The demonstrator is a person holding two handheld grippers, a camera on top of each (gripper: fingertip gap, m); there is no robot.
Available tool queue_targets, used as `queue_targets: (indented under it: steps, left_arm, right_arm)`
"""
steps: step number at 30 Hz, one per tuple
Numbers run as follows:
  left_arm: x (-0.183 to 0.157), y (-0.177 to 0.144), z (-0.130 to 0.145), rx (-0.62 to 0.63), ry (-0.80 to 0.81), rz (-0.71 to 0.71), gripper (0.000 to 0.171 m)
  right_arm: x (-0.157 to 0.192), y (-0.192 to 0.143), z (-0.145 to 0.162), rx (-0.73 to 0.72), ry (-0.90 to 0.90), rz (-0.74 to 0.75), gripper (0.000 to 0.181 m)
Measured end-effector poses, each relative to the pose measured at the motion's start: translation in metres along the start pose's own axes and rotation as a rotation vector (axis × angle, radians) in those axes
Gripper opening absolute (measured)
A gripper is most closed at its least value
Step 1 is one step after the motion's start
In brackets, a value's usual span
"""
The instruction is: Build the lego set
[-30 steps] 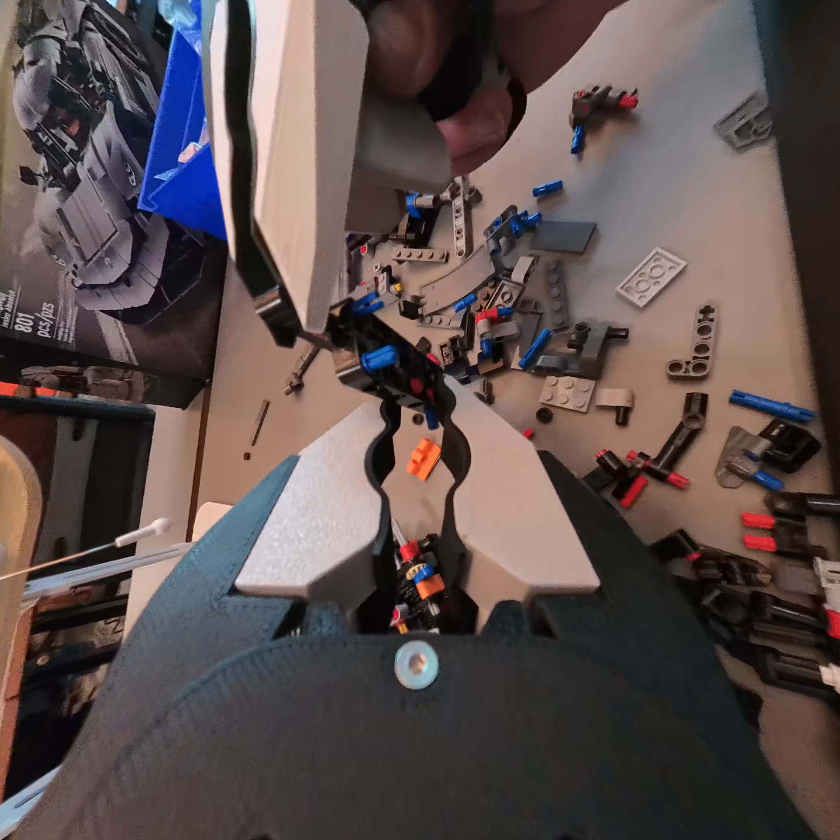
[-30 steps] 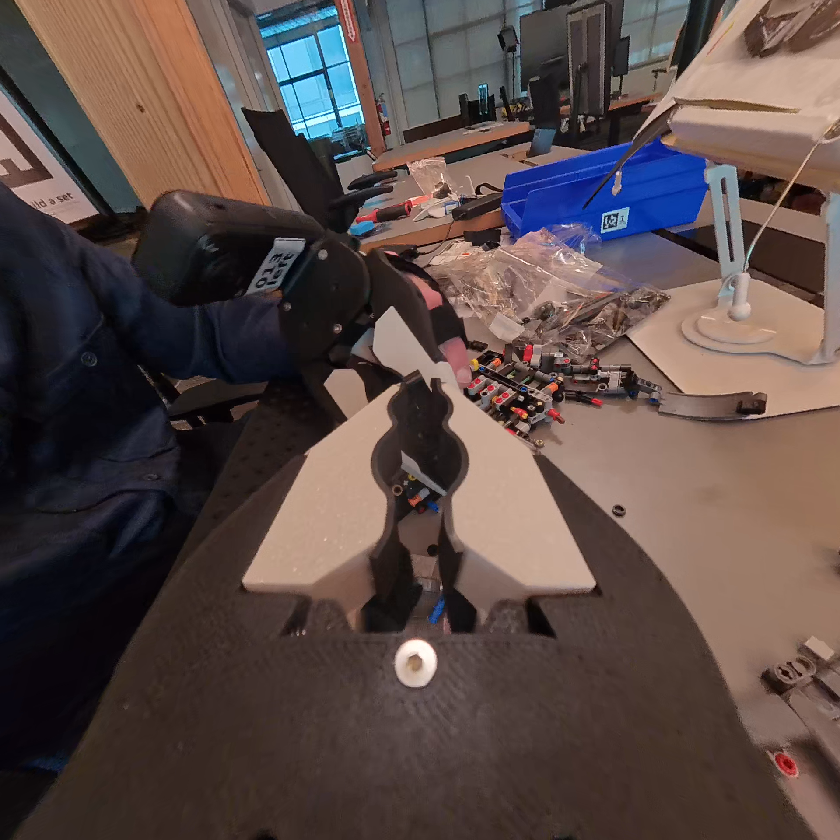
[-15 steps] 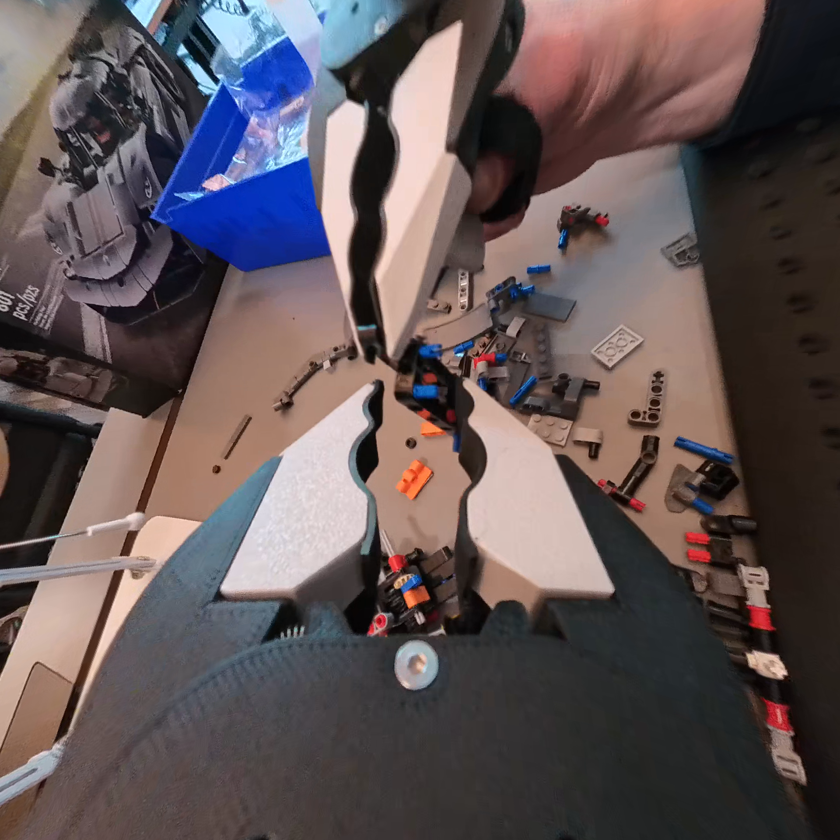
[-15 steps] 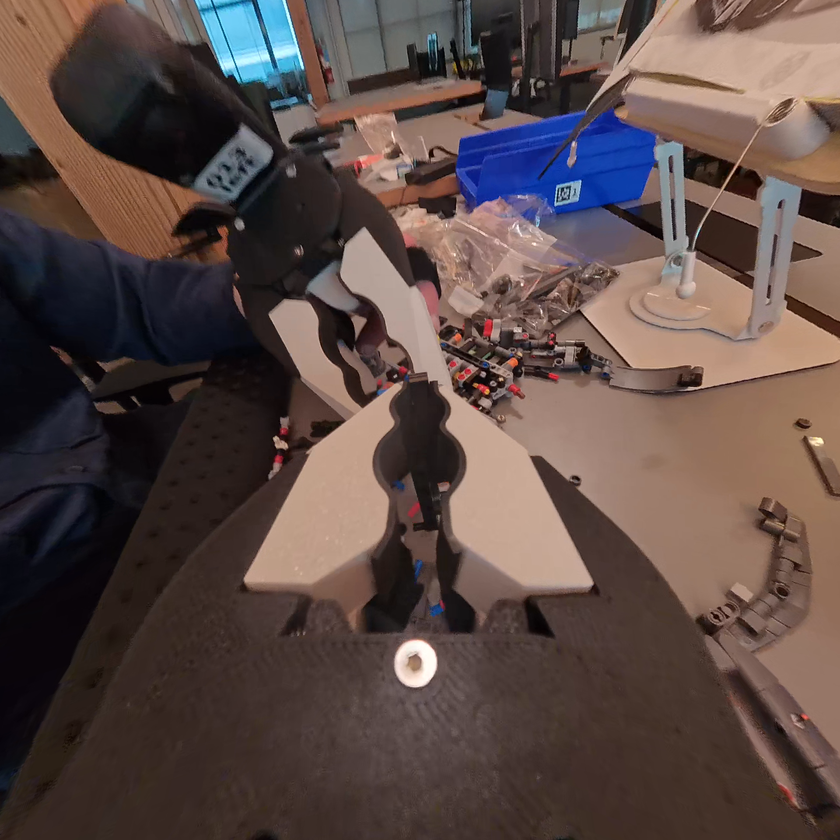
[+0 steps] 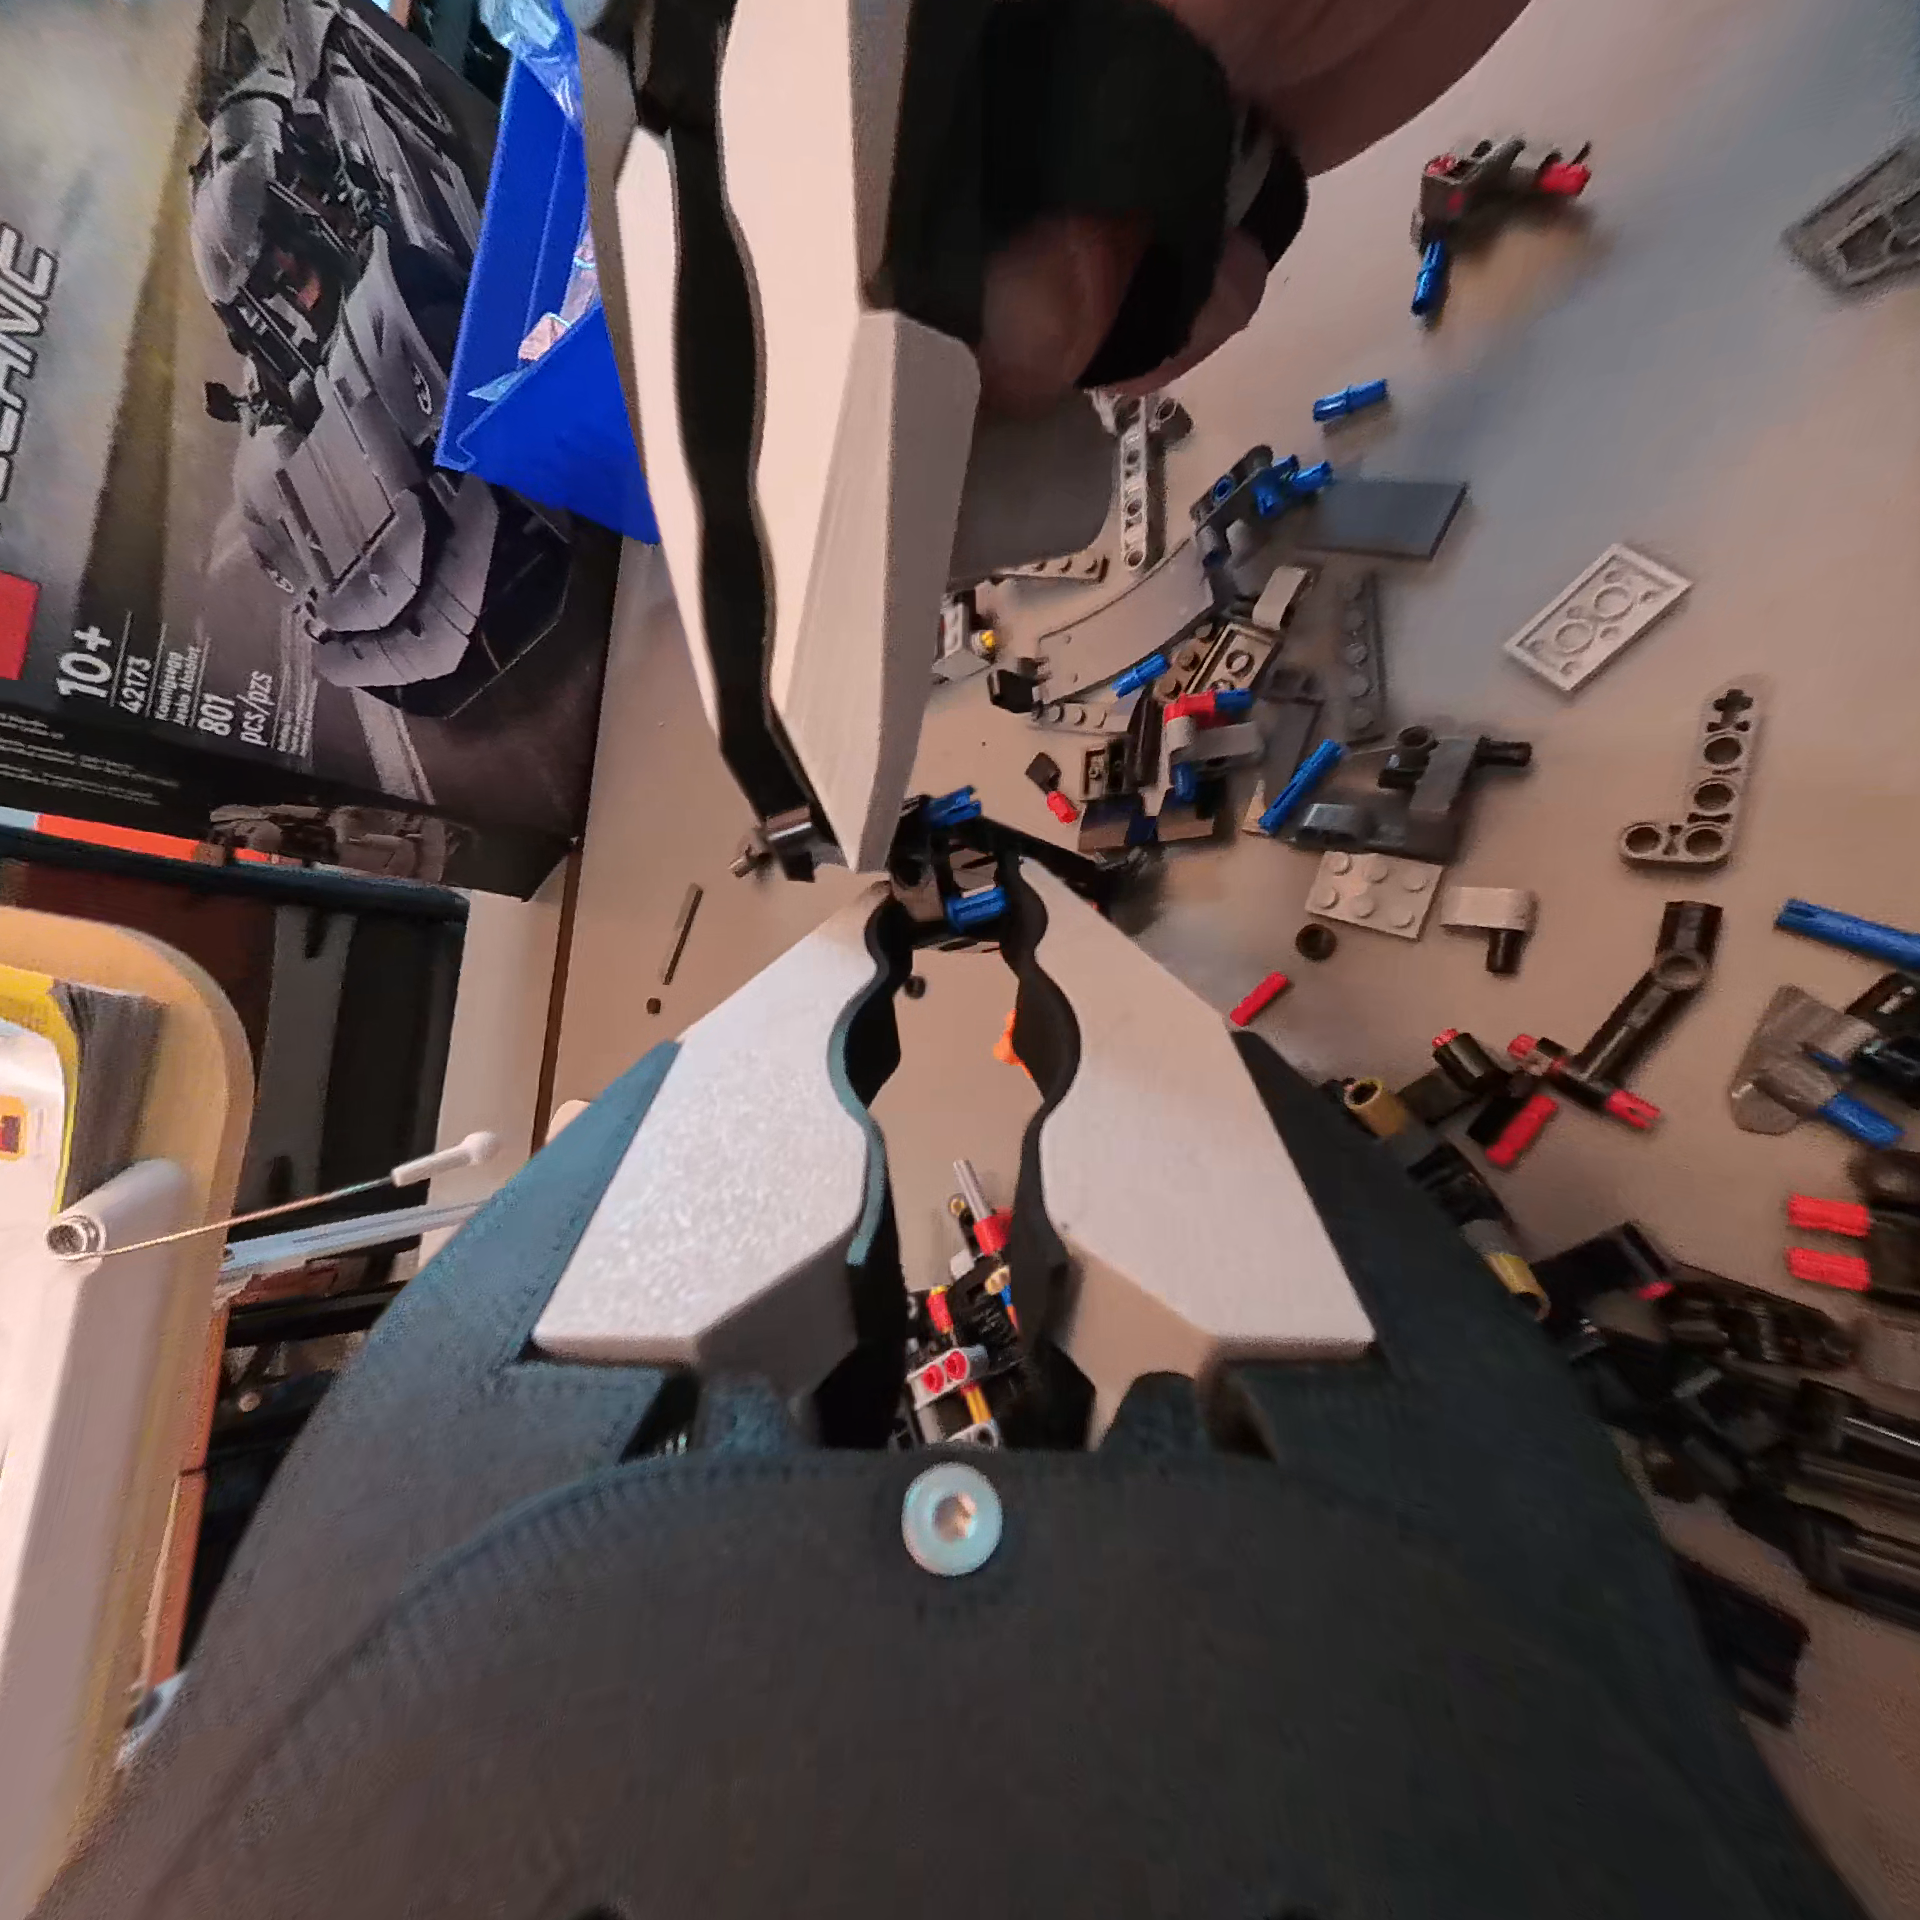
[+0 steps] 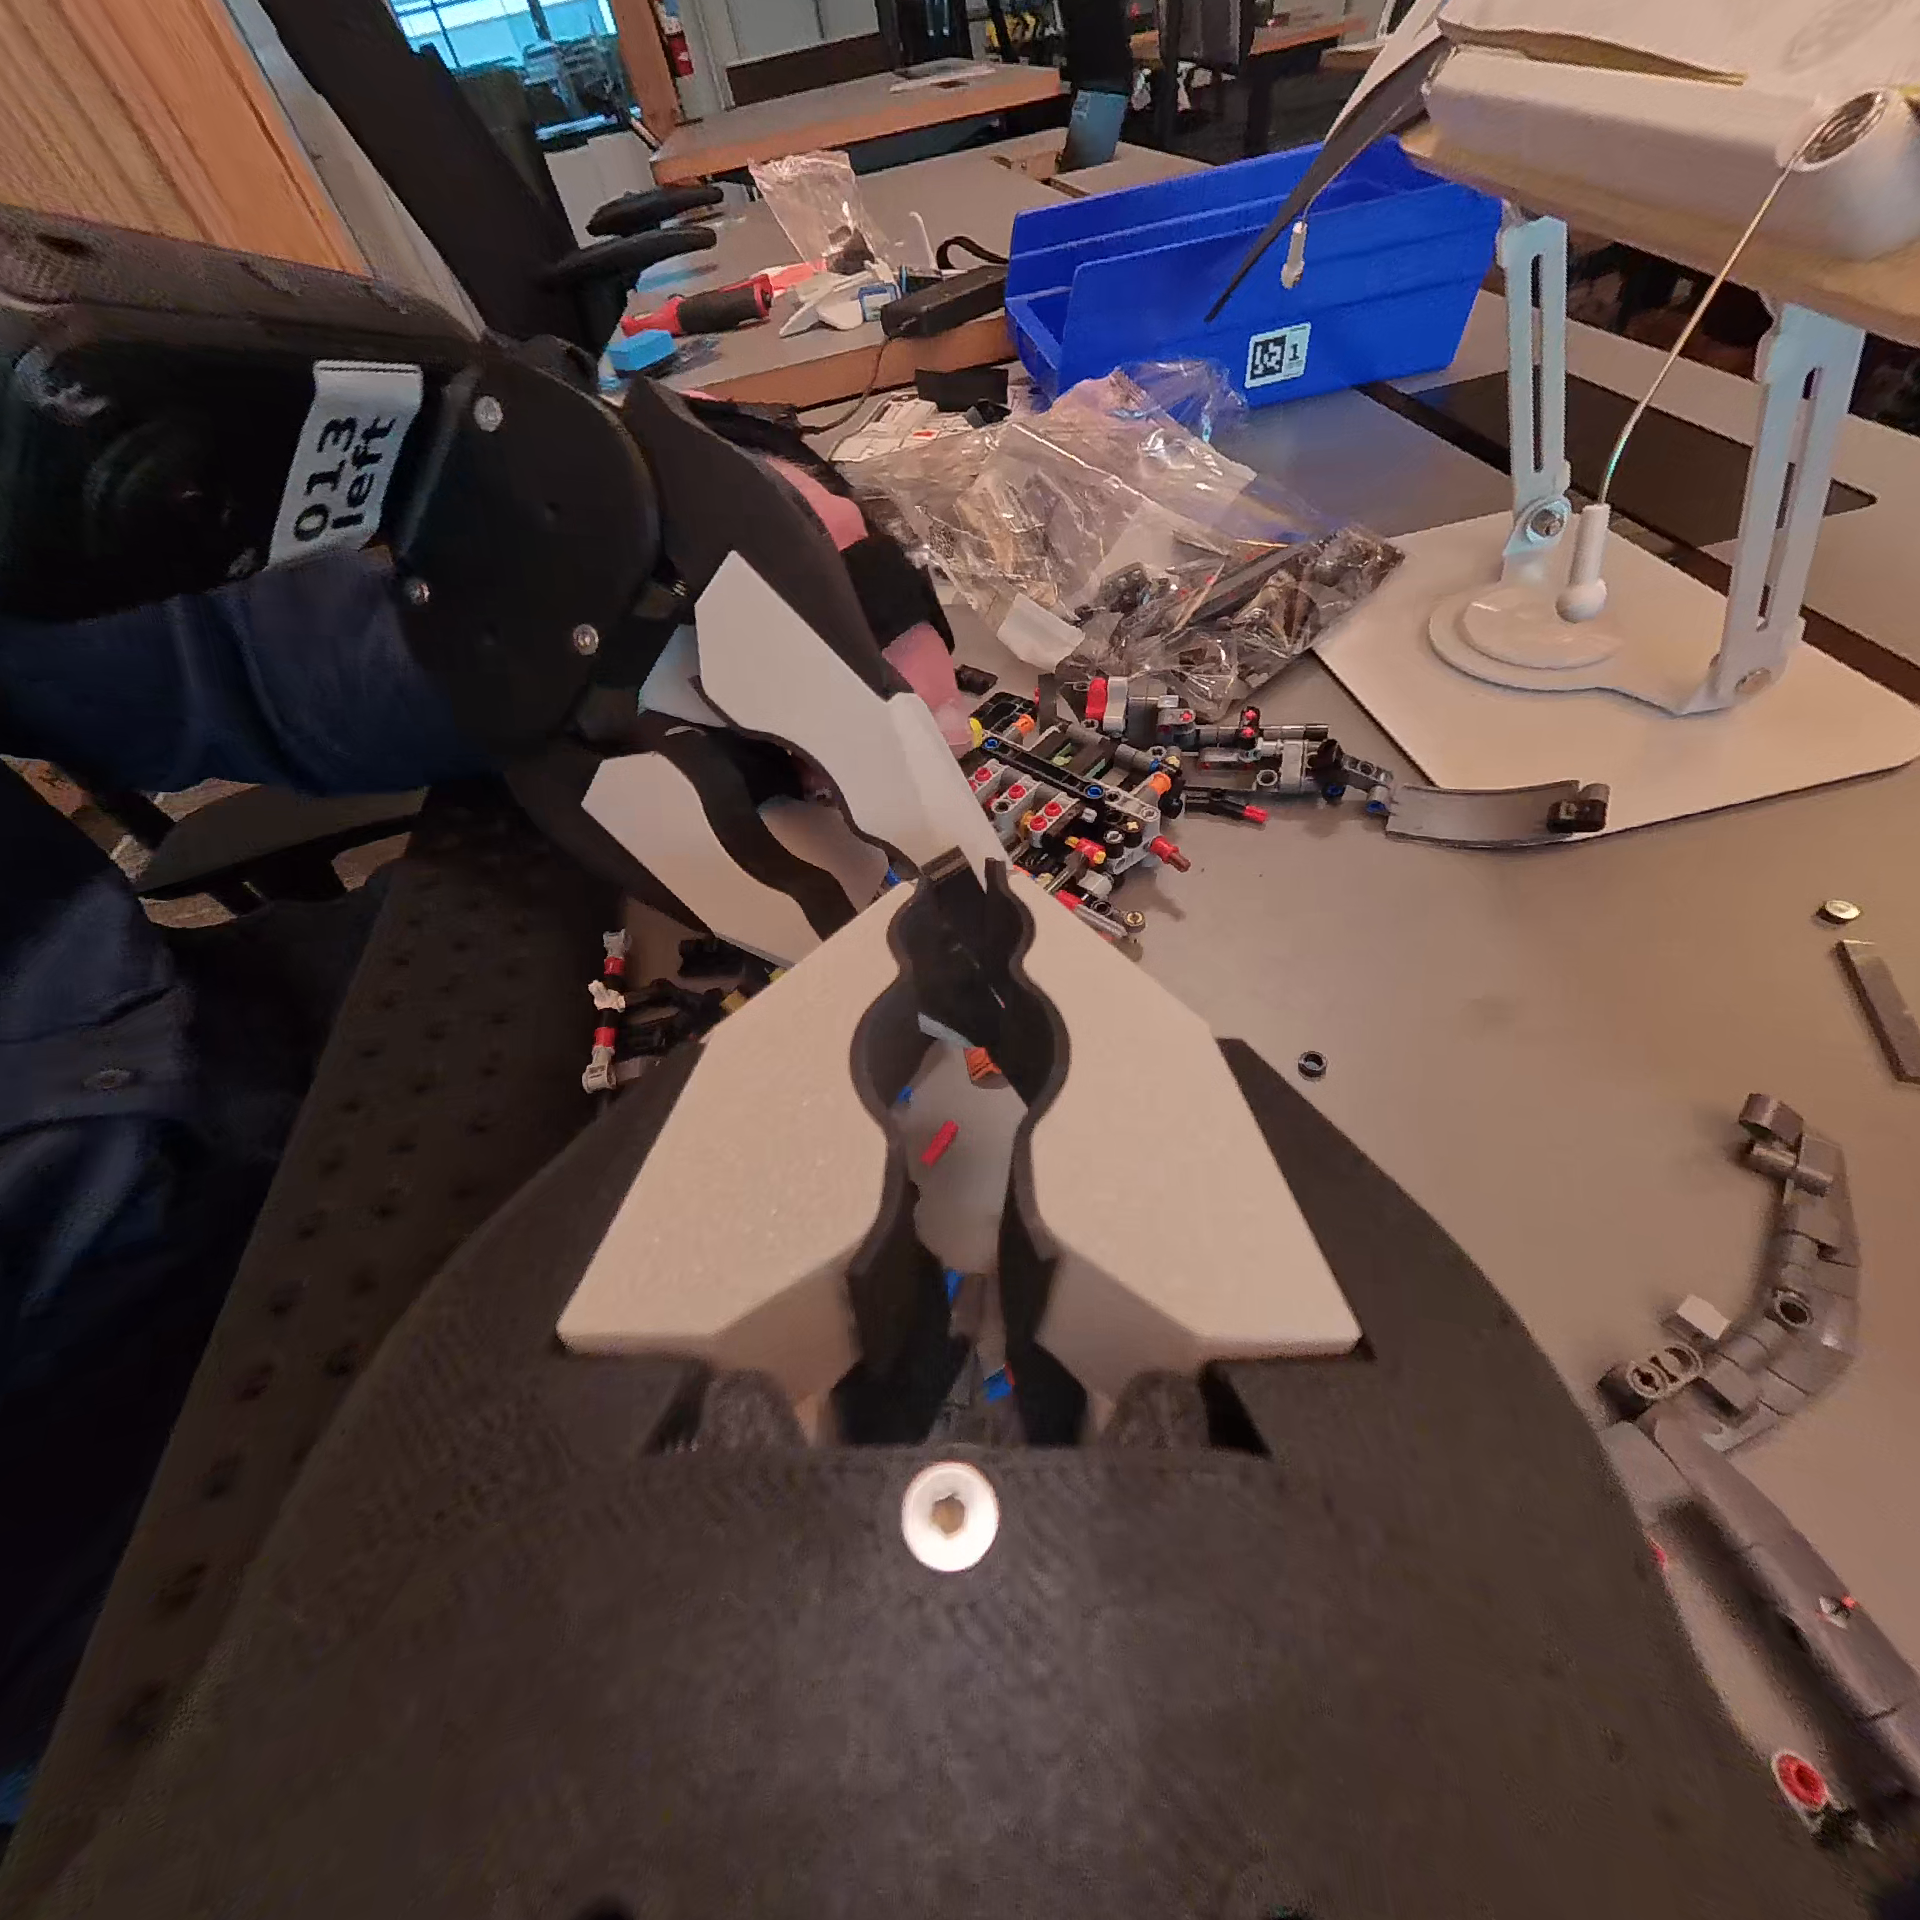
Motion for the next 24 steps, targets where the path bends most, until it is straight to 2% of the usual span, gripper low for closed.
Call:
queue_targets:
  steps: [9,10,11,13,14,16,18,24]
  left_arm:
    - [0.000,0.000,0.002,0.016,0.016,-0.019,0.013]
    - [-0.012,0.000,-0.003,-0.016,0.032,0.053,0.011]
    - [-0.027,-0.001,-0.013,-0.071,0.069,0.078,0.011]
    - [-0.039,0.006,-0.021,-0.029,0.257,-0.032,0.010]
    - [-0.041,0.010,-0.019,-0.021,0.222,-0.002,0.010]
    - [-0.028,0.005,-0.015,-0.051,0.118,0.037,0.011]
    - [-0.019,-0.003,-0.016,-0.093,0.060,0.049,0.011]
    - [-0.016,-0.003,-0.003,-0.052,0.088,0.077,0.012]
  right_arm:
    - [-0.003,0.003,0.000,0.031,-0.005,0.074,0.005]
    - [-0.006,0.002,0.000,0.034,-0.001,0.100,0.005]
    - [-0.016,0.000,0.003,0.050,0.010,0.164,0.003]
    - [-0.020,-0.003,0.007,0.049,0.040,0.158,0.003]
    - [-0.013,0.000,0.004,0.035,0.040,0.119,0.003]
    - [-0.006,0.009,0.008,0.098,-0.014,0.119,0.004]
    - [-0.008,0.008,0.005,0.064,0.017,0.113,0.004]
    - [-0.014,-0.006,-0.002,-0.037,0.043,0.101,0.004]
Point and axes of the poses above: each gripper's, where its closed fingertips meet, y out along the fingers, z out of its underside, x = y × z across the jaws, the point moved 2 cm from there along -y, back along the fingers, and after that the axes turned 14 degrees about -y, right-handed, at the moved point
